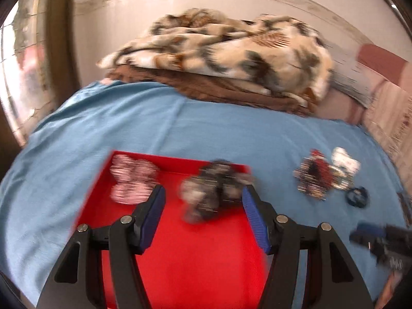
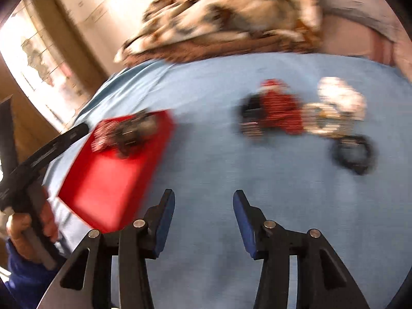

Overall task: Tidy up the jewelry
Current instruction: 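Withdraw both open tools from the tray back to the pile, then grasp the black claw clip with the left tool while the right tool grasps the black beaded bracelet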

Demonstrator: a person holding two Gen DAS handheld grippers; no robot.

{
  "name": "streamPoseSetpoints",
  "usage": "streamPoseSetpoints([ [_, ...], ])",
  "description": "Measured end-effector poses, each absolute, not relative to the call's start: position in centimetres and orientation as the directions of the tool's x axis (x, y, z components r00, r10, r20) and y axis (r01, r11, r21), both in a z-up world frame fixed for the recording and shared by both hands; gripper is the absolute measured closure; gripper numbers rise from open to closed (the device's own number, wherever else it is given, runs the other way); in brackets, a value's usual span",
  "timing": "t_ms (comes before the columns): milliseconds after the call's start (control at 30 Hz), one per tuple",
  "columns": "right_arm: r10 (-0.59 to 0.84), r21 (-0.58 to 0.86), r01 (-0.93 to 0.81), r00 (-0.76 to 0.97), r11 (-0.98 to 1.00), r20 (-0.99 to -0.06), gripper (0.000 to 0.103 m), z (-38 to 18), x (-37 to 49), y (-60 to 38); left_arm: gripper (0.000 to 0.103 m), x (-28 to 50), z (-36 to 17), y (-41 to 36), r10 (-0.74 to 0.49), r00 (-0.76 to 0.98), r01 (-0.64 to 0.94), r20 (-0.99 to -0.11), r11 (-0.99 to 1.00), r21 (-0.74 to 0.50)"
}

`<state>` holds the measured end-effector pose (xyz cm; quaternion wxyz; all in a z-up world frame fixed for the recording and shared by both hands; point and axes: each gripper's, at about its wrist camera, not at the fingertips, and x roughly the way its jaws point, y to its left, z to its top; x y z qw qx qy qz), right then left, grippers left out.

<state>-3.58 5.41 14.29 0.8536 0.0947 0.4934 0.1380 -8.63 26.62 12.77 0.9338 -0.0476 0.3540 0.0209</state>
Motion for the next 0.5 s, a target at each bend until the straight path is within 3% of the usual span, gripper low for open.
streamPoseSetpoints([
  [233, 0.198, 0.245, 0.018, 0.537, 0.969, -0.820, 0.047, 14.0, -3.3, -5.5, 0.042, -5.9, 11.9, 19.1, -0.125, 0.676, 0.047, -0.726, 0.991, -0.127],
  [500, 0.212, 0.291, 0.048, 0.573, 0.955, -0.791, 0.044, 12.7, -1.3, -9.4, 0.042, 0.3, 8.2, 15.3, -0.187, 0.583, 0.023, -0.791, 0.977, -0.214],
])
